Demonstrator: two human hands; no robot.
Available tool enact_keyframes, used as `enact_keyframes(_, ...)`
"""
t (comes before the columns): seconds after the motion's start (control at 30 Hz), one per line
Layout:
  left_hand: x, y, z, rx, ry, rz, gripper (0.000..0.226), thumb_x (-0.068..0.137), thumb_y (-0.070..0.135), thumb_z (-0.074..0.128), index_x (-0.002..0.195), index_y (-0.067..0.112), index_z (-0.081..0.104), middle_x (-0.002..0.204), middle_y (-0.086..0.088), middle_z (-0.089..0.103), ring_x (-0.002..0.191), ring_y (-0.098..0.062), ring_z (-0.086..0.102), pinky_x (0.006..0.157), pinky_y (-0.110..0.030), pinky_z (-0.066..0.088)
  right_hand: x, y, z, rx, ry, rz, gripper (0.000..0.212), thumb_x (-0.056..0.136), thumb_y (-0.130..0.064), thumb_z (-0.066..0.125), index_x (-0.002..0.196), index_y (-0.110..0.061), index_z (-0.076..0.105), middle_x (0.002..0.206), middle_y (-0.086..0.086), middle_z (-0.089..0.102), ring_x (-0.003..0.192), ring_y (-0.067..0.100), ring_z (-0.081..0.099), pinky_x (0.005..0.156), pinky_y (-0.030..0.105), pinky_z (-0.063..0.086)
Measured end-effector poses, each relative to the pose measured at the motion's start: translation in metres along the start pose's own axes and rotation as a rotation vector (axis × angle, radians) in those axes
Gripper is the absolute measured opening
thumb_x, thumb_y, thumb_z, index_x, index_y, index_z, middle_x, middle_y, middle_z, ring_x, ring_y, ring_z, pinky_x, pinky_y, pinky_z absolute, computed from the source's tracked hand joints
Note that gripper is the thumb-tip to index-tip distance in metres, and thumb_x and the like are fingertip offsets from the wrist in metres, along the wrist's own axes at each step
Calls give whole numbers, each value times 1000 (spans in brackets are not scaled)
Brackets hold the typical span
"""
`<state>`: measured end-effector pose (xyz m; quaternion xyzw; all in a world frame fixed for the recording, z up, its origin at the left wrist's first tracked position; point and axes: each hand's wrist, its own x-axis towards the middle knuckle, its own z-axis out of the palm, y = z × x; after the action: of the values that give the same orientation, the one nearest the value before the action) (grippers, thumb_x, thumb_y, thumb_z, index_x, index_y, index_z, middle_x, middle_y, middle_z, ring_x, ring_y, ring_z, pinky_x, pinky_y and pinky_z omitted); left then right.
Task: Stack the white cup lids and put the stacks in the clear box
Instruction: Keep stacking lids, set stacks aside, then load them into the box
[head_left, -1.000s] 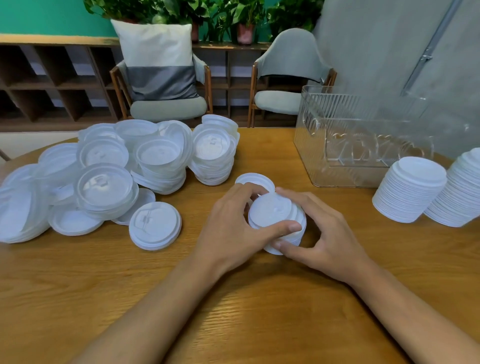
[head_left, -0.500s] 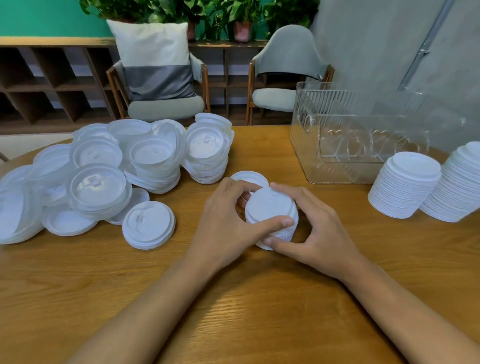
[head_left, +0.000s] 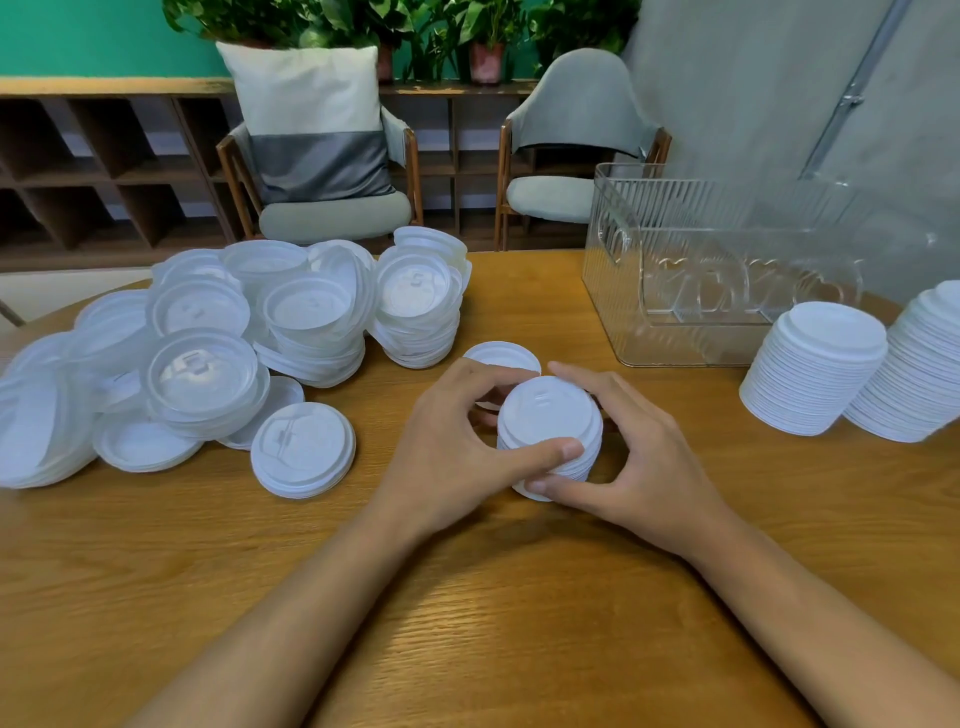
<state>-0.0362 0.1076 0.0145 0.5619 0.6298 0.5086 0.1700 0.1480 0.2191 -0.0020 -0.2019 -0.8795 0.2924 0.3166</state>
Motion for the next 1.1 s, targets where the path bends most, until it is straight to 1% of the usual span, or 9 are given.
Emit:
enact_keyframes(0.13, -1, 0, 7, 82, 53, 29, 61, 66, 56, 92, 119, 31, 73, 112, 12, 64, 108, -6, 64, 85, -12, 48, 0, 2, 1, -12, 2, -4, 93, 70, -56, 91, 150, -32, 51, 128, -17, 58, 122, 3, 55, 95, 9, 39)
enact_keyframes(0.57, -1, -2, 10, 102, -3, -13, 63, 70, 52, 92, 124, 31, 68, 119, 18, 62, 113, 0, 58, 85, -7, 42, -1, 5, 4, 39, -15, 14, 97, 72, -55, 88, 155, -27, 48, 134, -18, 62, 127, 4, 58, 101, 13, 41)
enact_keyframes(0.63, 1, -3, 5, 85, -45, -14, 58, 75, 61, 83, 124, 32, 70, 118, 19, 64, 113, 0, 59, 85, -7, 43, 0, 4, 5, 25, -11, 19, 95, 74, -55, 88, 155, -27, 48, 132, -18, 62, 126, 5, 59, 100, 13, 42)
enact_keyframes(0.7, 3, -5, -2, 29, -23, 0, 48, 89, 64, 62, 119, 29, 74, 114, 16, 68, 111, -3, 62, 86, -9, 44, 0, 2, 4, 1, -6, 27, 95, 73, -54, 90, 154, -26, 50, 131, -20, 62, 125, 5, 59, 100, 13, 41)
enact_keyframes(0.77, 4, -11, -8, 61, 120, 47, 38, 101, 49, 53, 113, 22, 76, 109, 13, 72, 106, -6, 65, 85, -11, 45, 0, 3, 1, -26, 6, 37, 95, 71, -54, 90, 154, -29, 50, 132, -22, 61, 126, 2, 57, 101, 11, 40)
enact_keyframes(0.83, 8, -22, -12, 192, 235, 114, 18, 101, 25, 62, 112, 18, 75, 106, 13, 73, 101, -6, 66, 82, -11, 45, -1, 4, -1, -41, 17, 53, 96, 71, -57, 90, 154, -32, 50, 133, -24, 60, 128, 0, 55, 102, 10, 39)
enact_keyframes(0.9, 11, -35, -13, 364, 208, 170, 25, 95, 12, 70, 119, 19, 73, 114, 9, 72, 109, -5, 63, 91, -17, 46, -1, 6, -2, -47, 28, 66, 94, 71, -56, 88, 154, -33, 50, 132, -24, 60, 127, 0, 55, 100, 8, 39)
enact_keyframes(0.97, 15, -46, -12, 469, 107, 187, 36, 93, 12, 74, 128, 19, 71, 122, 5, 72, 119, -11, 61, 101, -27, 48, -1, 5, -1, -46, 25, 79, 94, 72, -57, 90, 154, -33, 50, 131, -23, 61, 126, 0, 55, 99, 8, 39)
enact_keyframes(1.1, 20, -51, -7, 516, 91, 228, 30, 93, 9, 76, 122, 17, 76, 109, 3, 77, 106, -19, 69, 92, -42, 56, 0, 3, -2, -45, 18, 92, 92, 72, -55, 87, 154, -33, 49, 130, -22, 60, 126, -3, 54, 98, 5, 37)
